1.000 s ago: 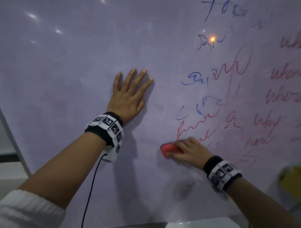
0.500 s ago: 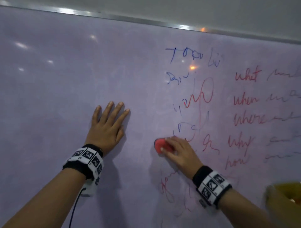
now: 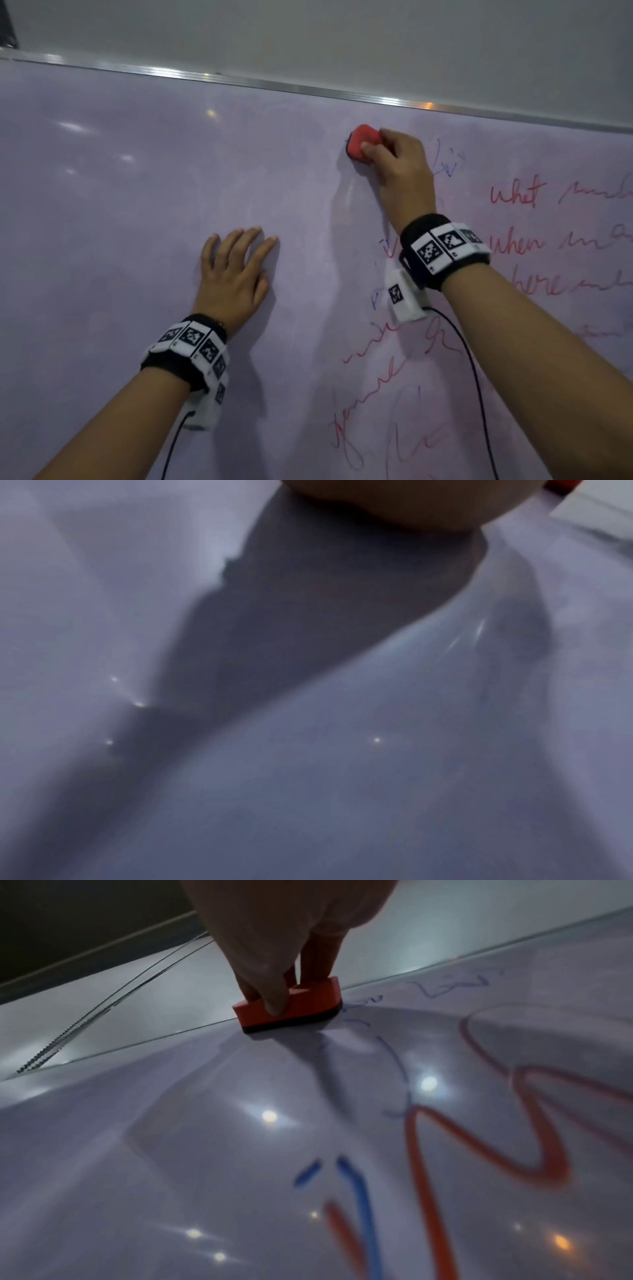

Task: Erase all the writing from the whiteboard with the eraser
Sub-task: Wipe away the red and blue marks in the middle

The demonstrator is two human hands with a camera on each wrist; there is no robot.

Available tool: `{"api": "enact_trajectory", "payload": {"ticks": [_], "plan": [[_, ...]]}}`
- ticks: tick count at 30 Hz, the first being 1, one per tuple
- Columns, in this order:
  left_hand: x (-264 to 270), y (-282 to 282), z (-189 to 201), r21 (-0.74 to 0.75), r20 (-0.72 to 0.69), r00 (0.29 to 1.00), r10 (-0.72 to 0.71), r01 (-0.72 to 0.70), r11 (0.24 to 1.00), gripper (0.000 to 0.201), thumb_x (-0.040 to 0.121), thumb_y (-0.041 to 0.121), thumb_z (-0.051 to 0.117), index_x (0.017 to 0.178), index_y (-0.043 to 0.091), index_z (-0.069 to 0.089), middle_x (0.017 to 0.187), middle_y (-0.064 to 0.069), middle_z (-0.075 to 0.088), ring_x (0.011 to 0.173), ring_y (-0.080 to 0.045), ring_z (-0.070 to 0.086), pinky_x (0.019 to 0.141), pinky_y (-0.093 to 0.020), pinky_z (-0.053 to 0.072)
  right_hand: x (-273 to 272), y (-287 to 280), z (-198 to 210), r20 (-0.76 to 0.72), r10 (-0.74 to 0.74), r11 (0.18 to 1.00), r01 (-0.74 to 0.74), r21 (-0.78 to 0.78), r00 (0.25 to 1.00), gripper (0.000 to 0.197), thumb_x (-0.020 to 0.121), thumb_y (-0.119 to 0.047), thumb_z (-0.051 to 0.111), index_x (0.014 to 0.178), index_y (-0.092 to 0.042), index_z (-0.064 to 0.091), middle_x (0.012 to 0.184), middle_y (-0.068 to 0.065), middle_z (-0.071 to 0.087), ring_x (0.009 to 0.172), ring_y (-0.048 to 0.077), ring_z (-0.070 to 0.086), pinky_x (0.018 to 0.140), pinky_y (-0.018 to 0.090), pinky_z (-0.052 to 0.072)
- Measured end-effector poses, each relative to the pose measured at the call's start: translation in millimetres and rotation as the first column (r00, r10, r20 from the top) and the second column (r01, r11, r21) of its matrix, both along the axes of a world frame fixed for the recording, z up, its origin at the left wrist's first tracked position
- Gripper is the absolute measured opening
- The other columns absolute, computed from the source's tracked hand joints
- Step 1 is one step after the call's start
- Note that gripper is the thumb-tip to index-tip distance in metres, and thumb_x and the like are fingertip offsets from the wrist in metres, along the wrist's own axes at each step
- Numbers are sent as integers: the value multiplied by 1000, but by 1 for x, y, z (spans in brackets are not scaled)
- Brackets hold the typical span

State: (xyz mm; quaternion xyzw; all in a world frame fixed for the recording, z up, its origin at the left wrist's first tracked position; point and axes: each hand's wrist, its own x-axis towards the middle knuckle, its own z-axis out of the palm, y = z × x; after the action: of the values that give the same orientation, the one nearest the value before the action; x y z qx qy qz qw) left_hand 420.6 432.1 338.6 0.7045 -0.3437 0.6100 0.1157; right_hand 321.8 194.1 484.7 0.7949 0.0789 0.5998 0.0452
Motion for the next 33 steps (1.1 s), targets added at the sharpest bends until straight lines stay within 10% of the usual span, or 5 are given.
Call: {"api": "enact_trajectory", "payload": {"ticks": [3,9,17,26,33], "plan": [[-4,-22,31,-28,-30,999,33,-34,999,52,88,29,35,139,17,37,143,-10,30,132,-30,26,111,-43,5,-14,6,-61,-37,-24,992,19,-125,999,50,95,-48,37,121,-11,59,127,13,54,120,26,45,102,36,38],[-3,-35,38,-28,-94,991,93,-97,995,53,92,30,30,144,16,31,150,-14,32,138,-30,19,114,-44,-1,-33,-16,-73,-164,-54,849,-41,-528,985,26,84,-7,49,95,-7,72,104,23,66,93,36,64,78,40,54],[-4,-35,39,-43,-82,992,100,-104,994,54,91,29,31,143,16,32,148,-15,34,138,-31,20,115,-42,0,-5,15,52,-52,-29,999,31,27,998,27,95,-17,47,119,-18,59,125,8,52,113,25,47,86,31,45],[-10,-50,38,-107,-150,982,118,-135,985,56,87,27,32,141,14,29,147,-20,34,137,-32,17,114,-43,-3,-58,-41,-69,-185,-83,853,-27,-522,979,21,78,-9,61,96,-14,72,100,17,66,88,31,64,52,30,52],[-21,-95,29,-96,-125,985,120,-132,987,54,90,30,30,143,17,29,149,-10,29,137,-31,21,114,-45,-1,-47,-69,33,-67,-88,994,84,-68,994,26,78,-11,70,104,-10,67,108,22,60,98,40,56,61,46,54]]}}
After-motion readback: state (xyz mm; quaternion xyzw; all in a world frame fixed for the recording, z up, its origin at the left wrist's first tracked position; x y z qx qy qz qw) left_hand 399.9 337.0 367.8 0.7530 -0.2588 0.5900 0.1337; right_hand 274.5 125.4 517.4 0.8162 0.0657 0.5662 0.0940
